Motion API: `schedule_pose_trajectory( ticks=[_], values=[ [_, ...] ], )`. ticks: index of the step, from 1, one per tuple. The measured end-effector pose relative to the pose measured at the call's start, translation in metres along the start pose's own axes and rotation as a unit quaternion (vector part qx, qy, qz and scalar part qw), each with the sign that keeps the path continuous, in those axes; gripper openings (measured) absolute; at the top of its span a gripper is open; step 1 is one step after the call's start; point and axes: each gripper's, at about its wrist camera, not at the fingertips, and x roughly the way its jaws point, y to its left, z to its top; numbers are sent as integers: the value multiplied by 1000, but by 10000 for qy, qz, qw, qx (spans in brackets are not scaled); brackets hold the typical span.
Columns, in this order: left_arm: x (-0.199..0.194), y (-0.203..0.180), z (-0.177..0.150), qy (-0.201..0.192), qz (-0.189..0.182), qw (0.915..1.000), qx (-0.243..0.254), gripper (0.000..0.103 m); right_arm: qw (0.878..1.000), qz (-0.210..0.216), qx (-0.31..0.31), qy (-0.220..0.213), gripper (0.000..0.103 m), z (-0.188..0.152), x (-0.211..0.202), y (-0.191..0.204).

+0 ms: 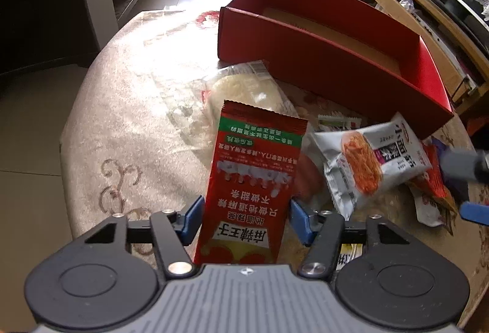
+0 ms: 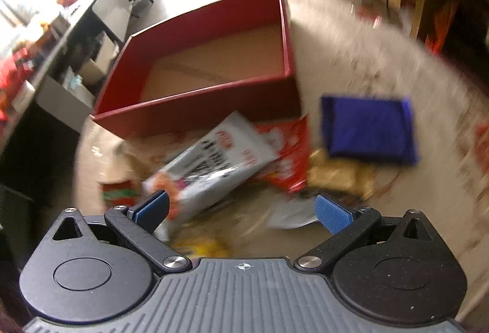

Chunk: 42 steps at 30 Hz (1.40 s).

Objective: Organize snacks
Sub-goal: 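Grasp the red drink pouch with the left gripper while the right grasps the white spicy-strip bag, then lift the red pouch and white bag and carry both toward the red box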

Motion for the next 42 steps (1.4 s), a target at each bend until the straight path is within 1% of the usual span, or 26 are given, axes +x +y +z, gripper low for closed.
schedule_pose_trajectory(
  ticks=[1, 4, 8, 9, 11, 14, 15, 16, 17, 18, 19, 20, 21, 22, 23, 25, 27, 29, 32, 34, 35, 37, 40, 42],
  values=[
    [0, 2, -2, 30, 0, 10000, 18, 59, 9999, 45, 152, 48, 103, 1, 4, 2],
    [-1, 6, -4, 69, -39, 10000, 14, 59, 9992, -198, 333, 66, 102, 4, 19, 14],
    [-4, 14, -2, 88, -184, 9997, -144, 60, 9974, 27, 635, 347, 101, 5, 41, 34],
    [-4, 16, -3, 58, -178, 9997, -133, 61, 9971, 9, 662, 388, 100, 4, 47, 40],
    [-5, 18, -4, 28, -110, 9999, -92, 68, 9962, -183, 756, 390, 100, 4, 57, 46],
    [-3, 23, -5, 82, -167, 9997, -161, 69, 9916, -240, 1171, 495, 97, 7, 76, 44],
    [-2, 25, -4, 121, -198, 9995, -200, 70, 9903, -293, 1255, 520, 92, 8, 83, 45],
    [-1, 27, -4, 158, -221, 9994, -233, 70, 9895, -425, 1269, 553, 91, 9, 92, 46],
    [-1, 29, -3, 183, -249, 9992, -257, 70, 9899, -498, 1200, 564, 91, 9, 96, 49],
    [-1, 30, -3, 195, -271, 9991, -251, 70, 9911, -576, 1060, 556, 89, 10, 97, 54],
    [-2, 31, -3, 199, -277, 9991, -237, 70, 9935, -681, 730, 547, 81, 9, 97, 61],
    [-3, 32, -3, 194, -277, 9991, -236, 71, 9946, -758, 448, 541, 76, 8, 96, 66],
    [-4, 34, -3, 198, -294, 9991, -242, 72, 9951, -771, 246, 563, 71, 6, 94, 67],
    [-5, 35, -3, 209, -318, 9990, -253, 75, 9957, -708, 113, 589, 67, 3, 91, 64],
    [-6, 36, -4, 221, -334, 9988, -266, 77, 9959, -671, 23, 612, 65, 2, 88, 60],
    [-6, 36, -6, 242, -305, 9989, -248, 78, 9951, -740, -192, 627, 57, -2, 79, 51],
    [-7, 35, -9, 273, -259, 9992, -132, 78, 9940, -819, -430, 585, 52, -5, 71, 46],
    [-10, 33, -13, 260, -193, 9995, -35, 80, 9928, -843, -631, 566, 51, -9, 63, 40],
    [-8, 24, -19, 276, -88, 9995, 140, 83, 9925, -758, -819, 493, 48, -14, 51, 33],
    [-3, 14, -20, 273, 115, 9991, 287, 85, 9925, -700, -905, 435, 43, -16, 47, 25],
    [-2, 8, -21, 233, 261, 9988, 345, 85, 9927, -679, -891, 455, 43, -16, 48, 21],
    [2, 1, -21, 191, 456, 9981, 375, 85, 9930, -601, -843, 568, 43, -16, 52, 16],
    [2, -5, -23, 164, 638, 9973, 337, 85, 9935, -484, -813, 636, 49, -13, 60, 20],
    [-1, -7, -26, 125, 664, 9974, 254, 79, 9916, -526, -1005, 625, 51, -15, 63, 23]
  ],
)
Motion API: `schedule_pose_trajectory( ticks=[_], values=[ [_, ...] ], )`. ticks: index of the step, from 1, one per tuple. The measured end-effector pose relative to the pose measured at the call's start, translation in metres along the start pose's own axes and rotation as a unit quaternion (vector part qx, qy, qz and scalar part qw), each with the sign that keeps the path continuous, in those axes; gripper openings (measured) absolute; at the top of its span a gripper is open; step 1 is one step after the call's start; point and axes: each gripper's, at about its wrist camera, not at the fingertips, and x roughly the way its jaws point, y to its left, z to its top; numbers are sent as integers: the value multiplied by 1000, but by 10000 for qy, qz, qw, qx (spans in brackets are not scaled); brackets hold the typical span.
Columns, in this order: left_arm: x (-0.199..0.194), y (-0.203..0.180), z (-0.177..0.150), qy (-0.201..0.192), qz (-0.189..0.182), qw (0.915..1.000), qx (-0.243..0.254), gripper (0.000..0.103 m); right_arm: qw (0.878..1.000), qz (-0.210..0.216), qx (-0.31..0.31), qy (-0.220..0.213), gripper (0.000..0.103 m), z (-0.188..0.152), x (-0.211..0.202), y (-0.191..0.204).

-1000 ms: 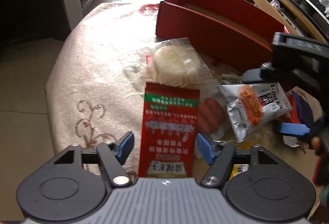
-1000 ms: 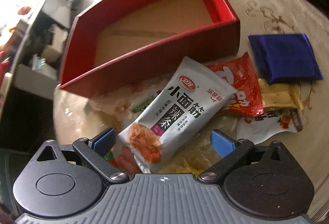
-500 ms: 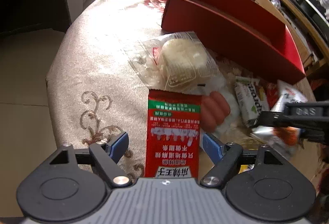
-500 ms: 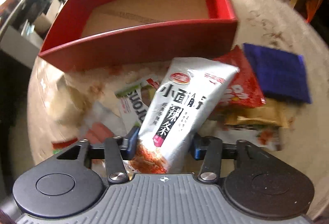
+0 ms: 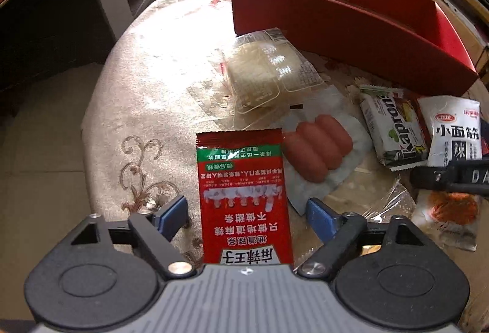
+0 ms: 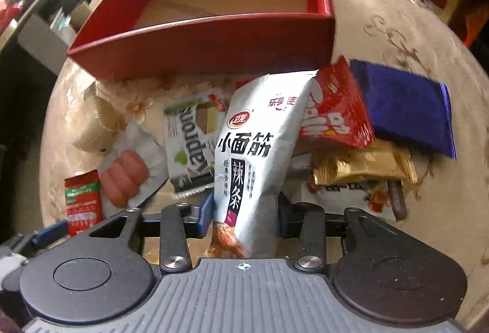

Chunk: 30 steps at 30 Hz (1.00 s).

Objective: Organize snacks
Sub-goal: 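Lift the red pouch and white bag and carry both toward the red box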

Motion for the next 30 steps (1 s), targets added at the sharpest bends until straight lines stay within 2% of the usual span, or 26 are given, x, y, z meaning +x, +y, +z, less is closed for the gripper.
schedule_pose_trajectory(
  ticks=[2, 4, 5, 7, 13, 17, 19, 30],
  values=[
    [-5, -4, -3, -8, 73, 10000, -5, 64, 9999, -20, -140, 7, 53, -2, -1, 4],
    [-11, -8, -6, -11, 90, 10000, 31, 54, 9992, -157, -366, -30, 54, -7, -2, 9],
    [-12, -8, -7, 41, 80, 10000, 18, 53, 9987, -237, -449, -44, 54, -10, -2, 11],
    [-18, -5, -10, 89, 68, 9999, -25, 51, 9974, -309, -651, -59, 48, -14, -5, 14],
    [-38, -3, -13, -62, 76, 9999, -55, 49, 9965, -154, -783, -246, 31, -24, -28, 0],
    [-45, -7, -7, -157, 6, 9999, -30, 49, 9971, -163, -655, -363, 30, -22, -36, -11],
    [-47, -9, -5, -181, -119, 9998, -35, 48, 9979, -64, -562, -330, 29, -20, -37, -18],
    [-63, -24, 23, -487, -708, 9963, 21, 48, 9964, 249, -356, -730, 29, -10, -60, -28]
  ],
)
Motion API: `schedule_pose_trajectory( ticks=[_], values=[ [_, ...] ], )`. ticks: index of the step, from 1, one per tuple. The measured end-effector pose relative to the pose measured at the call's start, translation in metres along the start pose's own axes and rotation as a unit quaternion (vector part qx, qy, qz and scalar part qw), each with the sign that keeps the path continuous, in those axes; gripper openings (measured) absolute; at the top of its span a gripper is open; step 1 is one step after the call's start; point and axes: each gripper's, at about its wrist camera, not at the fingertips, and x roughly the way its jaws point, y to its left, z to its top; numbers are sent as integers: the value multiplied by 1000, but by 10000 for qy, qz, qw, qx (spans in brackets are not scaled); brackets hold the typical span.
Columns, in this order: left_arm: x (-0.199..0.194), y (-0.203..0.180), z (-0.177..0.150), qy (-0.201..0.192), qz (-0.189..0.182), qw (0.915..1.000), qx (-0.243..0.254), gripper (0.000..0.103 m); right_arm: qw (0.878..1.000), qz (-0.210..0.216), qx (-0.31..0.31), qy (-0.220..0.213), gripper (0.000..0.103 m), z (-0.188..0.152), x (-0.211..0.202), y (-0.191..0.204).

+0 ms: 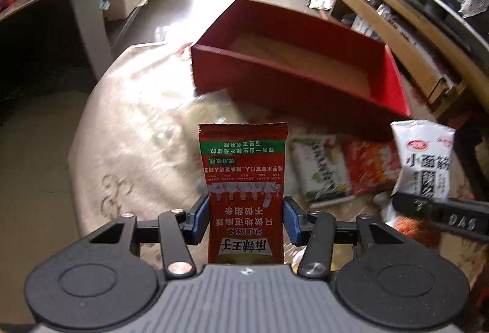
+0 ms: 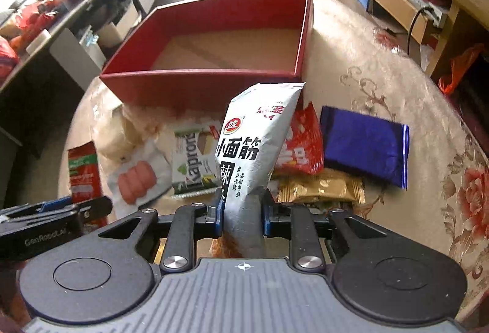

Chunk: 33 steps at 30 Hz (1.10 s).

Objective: Organize snacks
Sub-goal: 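Lift the red pouch and white bag and carry both toward the red box, then lower both snacks into the red box and open both grippers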

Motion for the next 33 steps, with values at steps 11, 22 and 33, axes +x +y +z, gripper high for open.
schedule_pose_trajectory(
  ticks=[11, 22, 33],
  values=[
    [6, -24, 48, -343, -203, 9992, 89, 48, 9996, 67, 87, -241, 29, 28, 0, 2],
    [25, -49, 119, -807, -187, 9964, 201, 48, 9973, 80, 218, -701, 29, 87, 9, -1],
    [61, -63, 171, -1023, -124, 9943, 286, 48, 9962, -38, 98, -862, 29, 133, 41, -2]
  ],
)
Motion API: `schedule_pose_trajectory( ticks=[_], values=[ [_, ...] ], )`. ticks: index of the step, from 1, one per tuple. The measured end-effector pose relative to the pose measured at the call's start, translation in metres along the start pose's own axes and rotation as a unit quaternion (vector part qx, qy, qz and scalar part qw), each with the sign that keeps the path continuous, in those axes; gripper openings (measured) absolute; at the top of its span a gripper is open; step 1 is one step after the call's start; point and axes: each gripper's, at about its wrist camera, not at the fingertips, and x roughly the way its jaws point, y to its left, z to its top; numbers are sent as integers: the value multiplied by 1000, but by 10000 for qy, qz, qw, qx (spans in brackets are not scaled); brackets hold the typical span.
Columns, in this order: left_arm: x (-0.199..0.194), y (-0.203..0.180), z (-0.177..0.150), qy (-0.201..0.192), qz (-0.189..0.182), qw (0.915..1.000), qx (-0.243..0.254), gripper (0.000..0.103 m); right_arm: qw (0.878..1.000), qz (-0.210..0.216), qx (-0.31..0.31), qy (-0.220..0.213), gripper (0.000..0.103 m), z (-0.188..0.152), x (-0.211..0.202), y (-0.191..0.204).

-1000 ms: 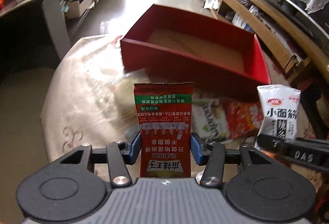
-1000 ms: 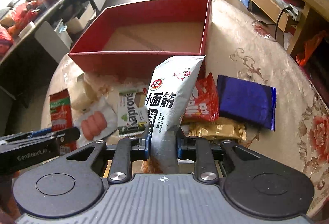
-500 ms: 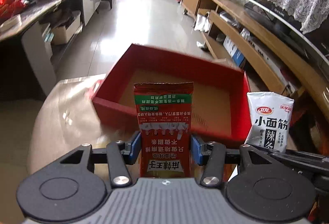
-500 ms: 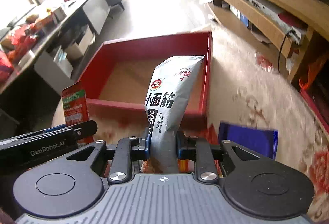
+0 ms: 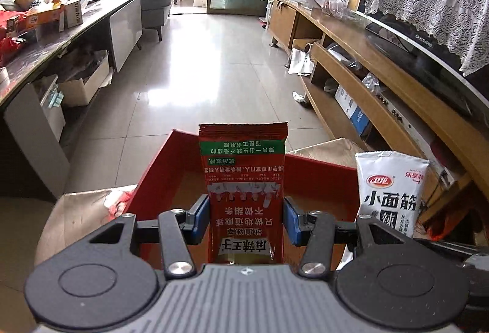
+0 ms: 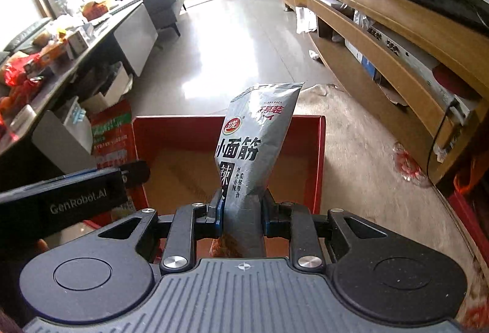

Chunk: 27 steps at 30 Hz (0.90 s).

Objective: Organize snacks
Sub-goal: 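Lower both snacks into the red box and open both grippers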

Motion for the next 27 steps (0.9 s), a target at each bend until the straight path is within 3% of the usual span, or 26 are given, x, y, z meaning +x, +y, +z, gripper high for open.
schedule_pose_trajectory(
  ticks=[9, 20, 27],
  values=[
    [36, -5, -11, 330, 149, 9991, 210, 49, 9987, -91, -329, 388, 30, -4, 34, 9],
    [53, -3, -25, 720, 258, 9968, 242, 49, 9962, -147, -436, 740, 31, -8, 46, 9],
    [53, -3, -25, 712, 313, 9966, 285, 50, 9960, -184, -403, 776, 40, -8, 47, 7]
  ],
)
